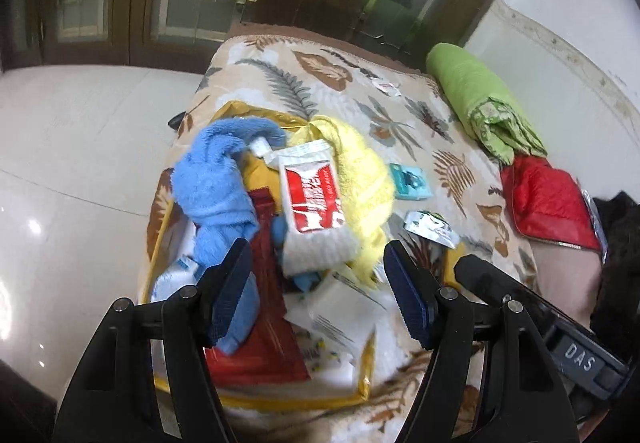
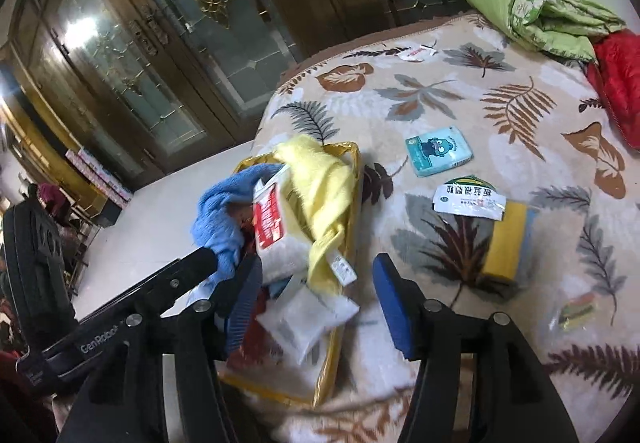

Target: Organize soft objects

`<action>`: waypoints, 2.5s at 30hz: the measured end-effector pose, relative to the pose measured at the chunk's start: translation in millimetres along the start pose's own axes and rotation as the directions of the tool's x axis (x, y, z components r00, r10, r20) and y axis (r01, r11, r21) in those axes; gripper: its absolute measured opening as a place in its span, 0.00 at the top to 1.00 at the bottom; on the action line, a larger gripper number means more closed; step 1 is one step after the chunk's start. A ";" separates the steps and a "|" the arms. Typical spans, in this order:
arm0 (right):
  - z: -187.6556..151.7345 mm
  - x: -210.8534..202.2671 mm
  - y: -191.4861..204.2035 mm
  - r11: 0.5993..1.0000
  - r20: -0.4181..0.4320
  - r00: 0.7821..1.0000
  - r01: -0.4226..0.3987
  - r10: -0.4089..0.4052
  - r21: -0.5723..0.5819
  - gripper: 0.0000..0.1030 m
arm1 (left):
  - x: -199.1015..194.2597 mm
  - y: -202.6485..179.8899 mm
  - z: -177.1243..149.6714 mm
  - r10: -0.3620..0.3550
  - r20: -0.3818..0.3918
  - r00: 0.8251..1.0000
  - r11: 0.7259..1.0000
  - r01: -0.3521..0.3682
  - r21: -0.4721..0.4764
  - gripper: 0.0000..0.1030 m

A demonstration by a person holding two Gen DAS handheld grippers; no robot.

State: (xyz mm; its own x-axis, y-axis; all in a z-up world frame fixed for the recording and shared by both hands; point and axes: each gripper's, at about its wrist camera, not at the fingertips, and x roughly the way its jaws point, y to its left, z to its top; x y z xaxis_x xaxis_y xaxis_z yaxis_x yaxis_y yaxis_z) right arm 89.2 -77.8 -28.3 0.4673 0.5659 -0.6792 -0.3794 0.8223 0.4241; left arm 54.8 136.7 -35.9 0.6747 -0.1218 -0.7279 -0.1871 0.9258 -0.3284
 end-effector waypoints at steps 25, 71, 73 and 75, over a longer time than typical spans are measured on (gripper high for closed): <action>-32.8 -47.0 -13.4 0.999 0.000 1.000 0.017 -0.017 -0.028 0.43 | -29.8 -42.9 -29.4 0.118 0.014 0.993 0.992 -0.118 0.047 0.33; -65.8 -66.9 -144.4 0.970 -0.097 0.986 0.153 -0.136 0.189 0.43 | -5.9 -55.3 -38.0 0.101 -0.085 0.991 0.995 -0.100 0.018 0.33; -70.8 -65.1 -158.8 0.958 -0.107 0.982 0.175 -0.154 0.229 0.43 | -5.0 -55.6 -38.0 0.099 -0.086 0.991 0.995 -0.098 0.015 0.33; -73.6 -63.0 -169.1 0.948 -0.115 0.981 0.185 -0.160 0.260 0.43 | -4.4 -55.9 -38.2 0.100 -0.088 0.991 0.995 -0.099 0.018 0.33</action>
State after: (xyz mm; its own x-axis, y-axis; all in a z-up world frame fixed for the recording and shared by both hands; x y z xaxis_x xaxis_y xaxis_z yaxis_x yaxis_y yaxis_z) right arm 65.1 -256.9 -101.4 0.4273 0.4169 -0.8023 -0.0661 0.8994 0.4321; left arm 35.1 71.8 -37.3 0.5871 -0.0599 -0.8073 -0.2401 0.9395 -0.2444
